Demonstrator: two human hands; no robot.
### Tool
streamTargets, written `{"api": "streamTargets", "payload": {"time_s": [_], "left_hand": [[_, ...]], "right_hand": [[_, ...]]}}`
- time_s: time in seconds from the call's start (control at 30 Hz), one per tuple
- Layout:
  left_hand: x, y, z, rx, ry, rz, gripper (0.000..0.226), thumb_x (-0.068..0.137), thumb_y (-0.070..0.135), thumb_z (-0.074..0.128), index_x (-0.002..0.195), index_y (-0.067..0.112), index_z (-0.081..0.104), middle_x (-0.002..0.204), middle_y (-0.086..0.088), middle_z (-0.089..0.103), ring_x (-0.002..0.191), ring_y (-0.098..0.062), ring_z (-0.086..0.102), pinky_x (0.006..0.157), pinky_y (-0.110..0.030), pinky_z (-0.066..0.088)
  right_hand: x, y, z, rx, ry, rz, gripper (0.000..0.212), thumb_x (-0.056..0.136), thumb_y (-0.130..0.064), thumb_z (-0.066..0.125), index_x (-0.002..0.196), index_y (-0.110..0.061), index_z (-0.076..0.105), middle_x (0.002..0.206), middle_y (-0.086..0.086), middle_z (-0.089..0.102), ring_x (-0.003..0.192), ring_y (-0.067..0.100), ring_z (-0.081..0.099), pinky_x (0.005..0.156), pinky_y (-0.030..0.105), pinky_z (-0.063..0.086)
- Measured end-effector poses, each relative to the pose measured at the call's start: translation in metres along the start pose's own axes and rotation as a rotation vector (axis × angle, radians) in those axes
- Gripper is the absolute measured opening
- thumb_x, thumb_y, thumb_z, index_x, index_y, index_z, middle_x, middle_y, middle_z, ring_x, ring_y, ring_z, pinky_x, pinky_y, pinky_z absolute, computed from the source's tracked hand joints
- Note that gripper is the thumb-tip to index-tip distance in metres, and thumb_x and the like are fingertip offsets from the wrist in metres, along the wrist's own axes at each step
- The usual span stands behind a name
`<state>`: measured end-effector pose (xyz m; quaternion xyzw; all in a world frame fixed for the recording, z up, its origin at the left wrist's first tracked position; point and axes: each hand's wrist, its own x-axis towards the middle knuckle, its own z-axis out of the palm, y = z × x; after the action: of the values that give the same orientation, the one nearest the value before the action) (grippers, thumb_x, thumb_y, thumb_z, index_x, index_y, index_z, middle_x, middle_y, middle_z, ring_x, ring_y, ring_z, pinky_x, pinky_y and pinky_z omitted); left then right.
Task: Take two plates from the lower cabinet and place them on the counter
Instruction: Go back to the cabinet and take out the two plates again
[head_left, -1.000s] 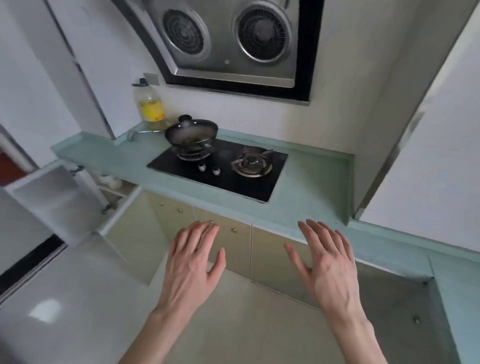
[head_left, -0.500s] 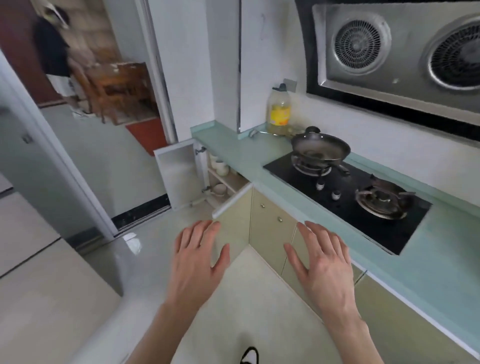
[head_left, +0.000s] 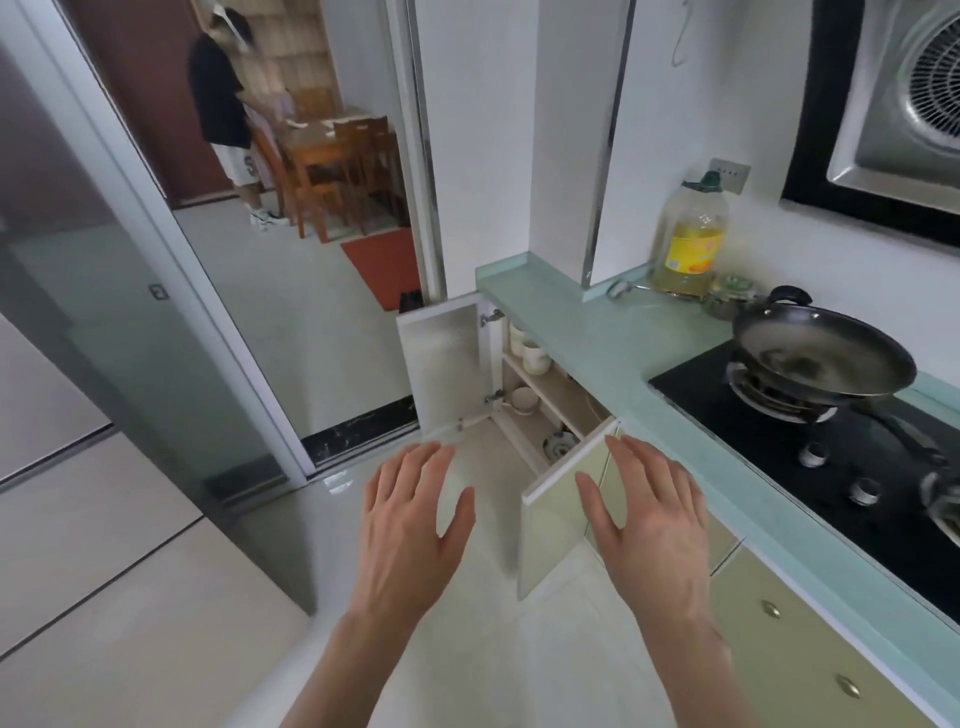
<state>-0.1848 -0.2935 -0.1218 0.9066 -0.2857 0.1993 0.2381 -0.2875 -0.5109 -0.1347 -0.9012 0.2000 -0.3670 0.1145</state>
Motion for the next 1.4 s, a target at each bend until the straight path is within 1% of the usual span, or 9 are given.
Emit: {"api": "streamTargets", "payload": {"time_s": [0.13,0.37,0.43,0.6,0.73,0.87,1.1,1.3,1.4], "left_hand": [[0.033,-0.037,0.013,0.004,-0.009,-0.017,0.042,0.099,0.039,0.057,0.134,0.017,0.063,0.136,0.003,0.063,0.131,-0.021,0.056,0.112,-0.036,0.041],[0.104,-0.104,0.039,-0.022,-0.023,-0.012,0.042,0.099,0.039,0.057,0.134,0.016,0.063,0.135,0.002,0.064,0.13,-0.021,0.055,0.112,-0.036,0.038],[0.128,-0.126,0.054,-0.043,-0.036,0.025,0.042,0.099,0.039,0.056,0.134,0.016,0.063,0.136,0.002,0.063,0.131,-0.022,0.055,0.112,-0.036,0.037],[0.196,-0.189,0.088,-0.121,-0.085,0.146,0.043,0.099,0.038,0.057,0.135,0.015,0.063,0.137,0.0,0.063,0.133,-0.023,0.054,0.112,-0.042,0.043],[0.25,-0.236,0.103,-0.178,-0.121,0.198,0.044,0.099,0.041,0.052,0.134,0.017,0.063,0.135,0.002,0.062,0.133,-0.021,0.052,0.113,-0.037,0.036],[0.293,-0.269,0.122,-0.205,-0.162,0.248,0.04,0.099,0.039,0.053,0.132,0.019,0.062,0.131,0.003,0.061,0.13,-0.022,0.053,0.109,-0.042,0.042],[0.349,-0.27,0.172,-0.31,-0.21,0.346,0.041,0.097,0.036,0.057,0.132,0.015,0.063,0.131,0.0,0.062,0.127,-0.024,0.056,0.106,-0.041,0.044],[0.397,-0.252,0.226,-0.35,-0.269,0.494,0.041,0.1,0.035,0.058,0.133,0.012,0.063,0.133,-0.003,0.062,0.127,-0.024,0.056,0.107,-0.04,0.044],[0.426,-0.247,0.256,-0.356,-0.29,0.526,0.04,0.099,0.033,0.059,0.133,0.012,0.064,0.133,-0.003,0.062,0.129,-0.023,0.055,0.106,-0.04,0.044]], "right_hand": [[0.042,-0.016,0.043,-0.001,-0.029,0.018,0.049,0.098,-0.046,0.059,0.131,-0.011,0.066,0.132,0.007,0.066,0.117,0.03,0.063,0.109,0.046,0.042],[0.095,-0.04,0.113,-0.045,-0.069,0.068,0.053,0.098,-0.048,0.056,0.135,-0.011,0.063,0.139,0.008,0.062,0.122,0.031,0.061,0.111,0.052,0.042],[0.109,-0.048,0.134,-0.064,-0.052,0.094,0.053,0.098,-0.047,0.057,0.135,-0.011,0.063,0.139,0.008,0.062,0.122,0.032,0.061,0.111,0.053,0.043],[0.143,-0.075,0.186,-0.165,-0.021,0.186,0.055,0.099,-0.048,0.056,0.137,-0.008,0.062,0.138,0.011,0.062,0.123,0.034,0.061,0.11,0.052,0.044],[0.166,-0.102,0.225,-0.239,0.007,0.296,0.058,0.098,-0.051,0.055,0.138,-0.01,0.061,0.138,0.01,0.063,0.123,0.033,0.061,0.109,0.051,0.044],[0.184,-0.119,0.246,-0.284,0.058,0.36,0.056,0.096,-0.049,0.058,0.137,-0.011,0.061,0.137,0.008,0.064,0.12,0.033,0.061,0.103,0.052,0.048],[0.209,-0.12,0.27,-0.39,0.079,0.447,0.055,0.098,-0.049,0.056,0.137,-0.01,0.061,0.136,0.008,0.064,0.12,0.031,0.062,0.105,0.054,0.047],[0.226,-0.093,0.308,-0.411,0.097,0.585,0.053,0.098,-0.049,0.056,0.136,-0.013,0.061,0.138,0.005,0.062,0.126,0.028,0.058,0.11,0.049,0.043],[0.242,-0.075,0.336,-0.393,0.105,0.661,0.053,0.098,-0.049,0.055,0.137,-0.013,0.06,0.139,0.005,0.062,0.126,0.028,0.058,0.111,0.049,0.042]]}}
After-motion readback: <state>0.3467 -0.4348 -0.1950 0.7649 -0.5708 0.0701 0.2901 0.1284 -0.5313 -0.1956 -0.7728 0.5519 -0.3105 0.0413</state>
